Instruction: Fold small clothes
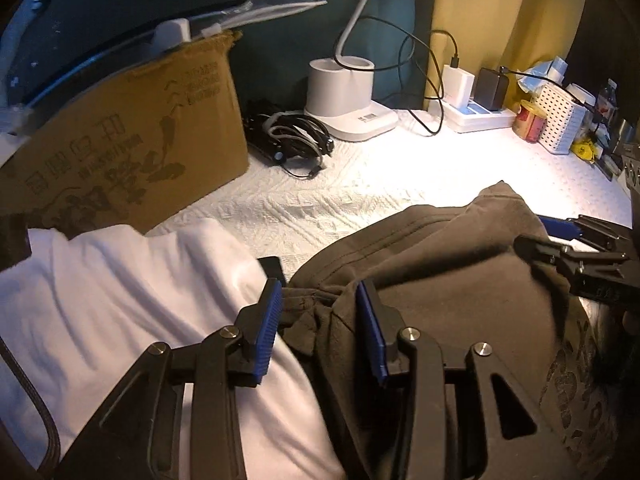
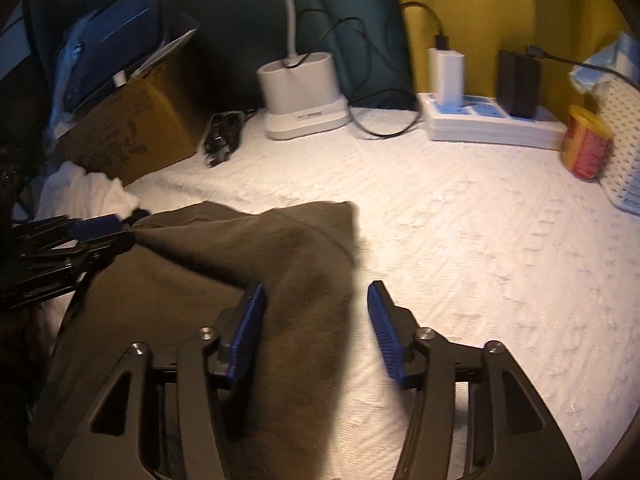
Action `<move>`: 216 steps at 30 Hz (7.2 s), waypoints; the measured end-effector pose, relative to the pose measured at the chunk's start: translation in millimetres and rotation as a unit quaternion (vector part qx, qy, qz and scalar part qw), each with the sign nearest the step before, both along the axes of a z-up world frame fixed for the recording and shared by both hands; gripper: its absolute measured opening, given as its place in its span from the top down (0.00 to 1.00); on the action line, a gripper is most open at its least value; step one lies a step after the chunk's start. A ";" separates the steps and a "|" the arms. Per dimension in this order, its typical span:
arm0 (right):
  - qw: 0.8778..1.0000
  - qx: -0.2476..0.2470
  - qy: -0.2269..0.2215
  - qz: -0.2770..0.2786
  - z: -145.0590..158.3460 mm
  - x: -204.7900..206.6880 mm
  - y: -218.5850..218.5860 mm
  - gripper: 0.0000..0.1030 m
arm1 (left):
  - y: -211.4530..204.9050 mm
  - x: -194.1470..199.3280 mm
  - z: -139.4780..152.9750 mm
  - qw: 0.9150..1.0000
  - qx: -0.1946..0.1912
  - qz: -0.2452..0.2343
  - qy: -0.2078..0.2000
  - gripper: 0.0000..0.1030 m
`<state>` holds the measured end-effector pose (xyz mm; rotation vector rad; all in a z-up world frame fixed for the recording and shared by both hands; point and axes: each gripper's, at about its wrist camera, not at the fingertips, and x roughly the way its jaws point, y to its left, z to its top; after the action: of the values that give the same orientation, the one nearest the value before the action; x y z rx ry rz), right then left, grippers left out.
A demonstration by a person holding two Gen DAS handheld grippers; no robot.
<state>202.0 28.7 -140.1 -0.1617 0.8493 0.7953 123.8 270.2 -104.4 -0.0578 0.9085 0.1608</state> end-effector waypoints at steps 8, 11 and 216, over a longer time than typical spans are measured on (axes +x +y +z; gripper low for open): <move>1.000 -0.002 -0.004 -0.016 3.8 1.9 -18.0 0.43 | -19.4 -25.0 14.0 0.999 -0.026 -0.023 -0.019 0.61; 1.000 0.001 -0.008 -0.013 3.6 -4.3 -20.3 0.42 | -26.4 -33.7 18.8 0.999 -0.035 -0.027 -0.019 0.61; 0.863 0.198 -0.446 -0.129 367.6 -305.2 -343.4 0.24 | -212.8 -275.8 324.6 0.895 0.071 0.054 -0.437 0.00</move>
<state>-103.2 -314.7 227.5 -0.0332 -0.1818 0.5309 -152.0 57.3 220.2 -0.0378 -0.0122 0.2739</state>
